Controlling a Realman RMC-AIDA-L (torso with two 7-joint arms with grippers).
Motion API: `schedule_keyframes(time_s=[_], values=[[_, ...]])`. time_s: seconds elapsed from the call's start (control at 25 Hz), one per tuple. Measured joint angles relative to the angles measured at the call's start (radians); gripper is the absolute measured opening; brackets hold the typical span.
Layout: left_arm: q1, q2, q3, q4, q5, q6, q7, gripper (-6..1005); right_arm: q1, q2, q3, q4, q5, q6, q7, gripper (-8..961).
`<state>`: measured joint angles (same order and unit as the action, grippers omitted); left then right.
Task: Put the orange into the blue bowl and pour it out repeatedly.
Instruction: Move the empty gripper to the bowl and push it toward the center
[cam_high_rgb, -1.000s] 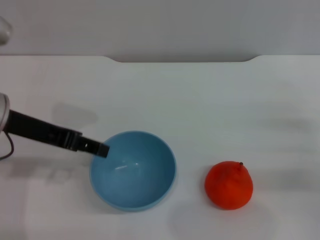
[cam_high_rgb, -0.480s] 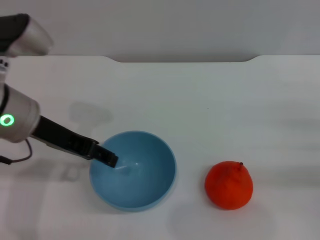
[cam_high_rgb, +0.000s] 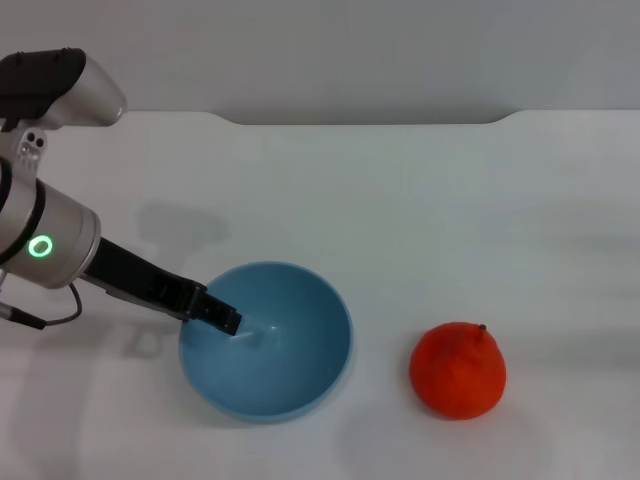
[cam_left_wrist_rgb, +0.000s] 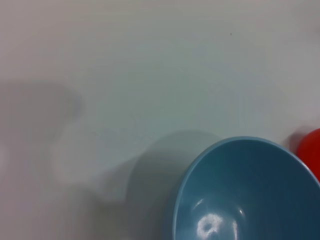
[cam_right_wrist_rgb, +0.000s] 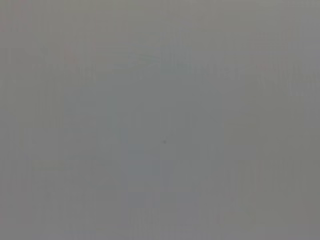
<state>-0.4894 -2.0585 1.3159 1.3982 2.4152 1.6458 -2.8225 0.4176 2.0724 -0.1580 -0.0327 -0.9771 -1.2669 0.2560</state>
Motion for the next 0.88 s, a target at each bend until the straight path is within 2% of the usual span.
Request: schedule_keyframes(time_s=[0.44, 0.88], values=[[-0.007, 0.003, -0.009, -0.001, 0.002, -0.005, 0.021, 650, 0.003, 0.001, 0.0, 0.0, 0.0, 0.0, 0.0, 503], [-0.017, 0.002, 0.0, -0.014, 0.08, 0.004, 0.023, 650, 0.007, 0.002, -0.001, 0.001, 0.0, -0.008, 0.007, 498]])
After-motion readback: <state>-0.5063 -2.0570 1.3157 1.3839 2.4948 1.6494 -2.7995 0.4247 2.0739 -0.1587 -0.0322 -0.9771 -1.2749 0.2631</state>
